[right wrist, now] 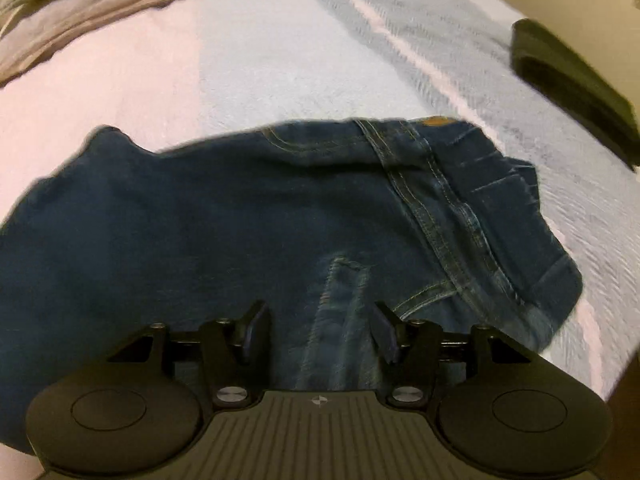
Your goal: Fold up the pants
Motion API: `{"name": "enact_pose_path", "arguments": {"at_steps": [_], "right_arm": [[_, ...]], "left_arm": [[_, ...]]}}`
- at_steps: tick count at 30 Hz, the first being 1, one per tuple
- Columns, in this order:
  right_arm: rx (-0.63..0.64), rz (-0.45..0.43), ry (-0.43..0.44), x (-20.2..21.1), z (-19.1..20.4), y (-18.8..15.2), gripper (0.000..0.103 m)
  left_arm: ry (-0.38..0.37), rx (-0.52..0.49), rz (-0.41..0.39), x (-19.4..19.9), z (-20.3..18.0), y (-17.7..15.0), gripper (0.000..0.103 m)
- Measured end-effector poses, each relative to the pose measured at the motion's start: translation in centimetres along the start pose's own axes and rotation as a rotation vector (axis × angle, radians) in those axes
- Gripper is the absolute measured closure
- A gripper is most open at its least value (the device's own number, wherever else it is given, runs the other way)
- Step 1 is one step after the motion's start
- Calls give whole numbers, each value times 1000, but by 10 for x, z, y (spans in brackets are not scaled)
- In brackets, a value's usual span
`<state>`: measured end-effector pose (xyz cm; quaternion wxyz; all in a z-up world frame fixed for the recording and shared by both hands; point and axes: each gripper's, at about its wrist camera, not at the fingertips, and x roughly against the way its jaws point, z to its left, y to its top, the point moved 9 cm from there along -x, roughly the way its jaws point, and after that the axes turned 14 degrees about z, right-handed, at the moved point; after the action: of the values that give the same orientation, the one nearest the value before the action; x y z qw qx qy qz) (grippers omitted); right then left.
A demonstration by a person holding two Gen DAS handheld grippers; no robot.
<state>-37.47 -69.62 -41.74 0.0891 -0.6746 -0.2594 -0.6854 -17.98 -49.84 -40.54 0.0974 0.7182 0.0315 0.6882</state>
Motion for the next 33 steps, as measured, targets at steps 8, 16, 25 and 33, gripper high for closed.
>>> {"name": "enact_pose_path", "arguments": {"at_steps": [8, 16, 25, 33], "right_arm": [[197, -11, 191, 4, 198, -68, 50], [256, -73, 77, 32, 304, -113, 50], [462, -2, 199, 36, 423, -172, 50], [563, -31, 262, 32, 443, -185, 50]], "left_arm": [[48, 164, -2, 29, 70, -157, 46], [92, 245, -11, 57, 124, -295, 45], [116, 242, -31, 91, 141, -332, 45], [126, 86, 14, 66, 115, -313, 44]]}}
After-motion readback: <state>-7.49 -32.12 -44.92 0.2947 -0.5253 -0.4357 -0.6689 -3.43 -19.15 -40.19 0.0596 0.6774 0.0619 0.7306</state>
